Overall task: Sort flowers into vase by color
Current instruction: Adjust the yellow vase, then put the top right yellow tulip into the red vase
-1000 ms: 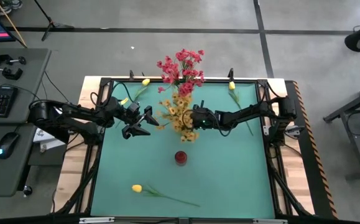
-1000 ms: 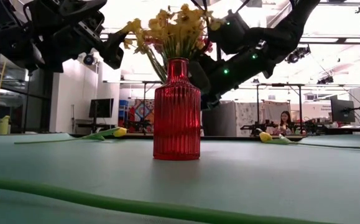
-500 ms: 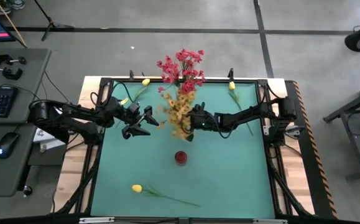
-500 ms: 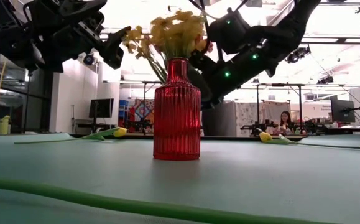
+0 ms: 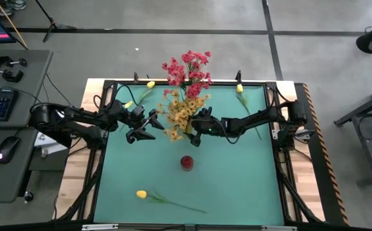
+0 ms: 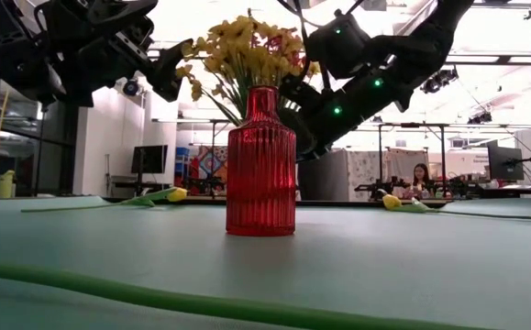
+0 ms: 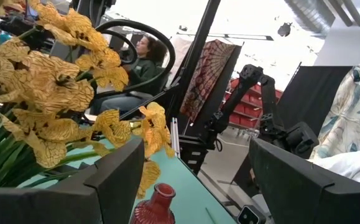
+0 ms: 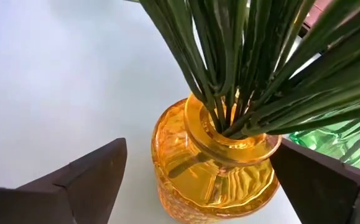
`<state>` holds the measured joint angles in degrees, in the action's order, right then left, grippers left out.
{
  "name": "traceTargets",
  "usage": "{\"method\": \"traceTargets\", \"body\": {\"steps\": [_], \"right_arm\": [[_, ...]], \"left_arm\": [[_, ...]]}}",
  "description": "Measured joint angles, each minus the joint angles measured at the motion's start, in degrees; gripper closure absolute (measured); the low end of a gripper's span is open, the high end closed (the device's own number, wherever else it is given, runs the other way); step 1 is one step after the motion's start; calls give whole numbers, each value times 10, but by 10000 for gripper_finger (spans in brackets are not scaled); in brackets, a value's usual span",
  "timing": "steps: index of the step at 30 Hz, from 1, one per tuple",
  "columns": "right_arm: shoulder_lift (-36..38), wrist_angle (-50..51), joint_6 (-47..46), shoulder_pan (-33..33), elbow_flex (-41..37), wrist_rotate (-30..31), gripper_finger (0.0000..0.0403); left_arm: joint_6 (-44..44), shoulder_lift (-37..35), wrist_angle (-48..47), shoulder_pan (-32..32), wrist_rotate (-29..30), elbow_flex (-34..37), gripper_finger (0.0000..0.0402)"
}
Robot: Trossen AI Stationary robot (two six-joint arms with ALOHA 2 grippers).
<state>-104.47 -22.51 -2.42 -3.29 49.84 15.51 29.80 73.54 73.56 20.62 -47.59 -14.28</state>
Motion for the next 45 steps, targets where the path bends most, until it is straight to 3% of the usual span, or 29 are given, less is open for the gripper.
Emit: {"method": "traceTargets", "body": {"steps": [5,20,25,31,35,45], "right_arm": [[23,43,0,0,0,-3,24],[160,319,-81,0,-1,-11,25],[156,433,-150,0,-1,-11,25],[141,556,-302,2,-1,-12,24],[140,619,-326,8,-1,-12,24],[140,645,-381,12,-1,14,24]], "left_arm": [[2,0,-1,0,0,0,123],[7,0,-3,0,0,0,123],[6,0,-3,0,0,0,123],[6,0,-2,0,0,0,123],[6,0,-2,0,1,0,123],[6,0,-2,0,1,0,123]]}}
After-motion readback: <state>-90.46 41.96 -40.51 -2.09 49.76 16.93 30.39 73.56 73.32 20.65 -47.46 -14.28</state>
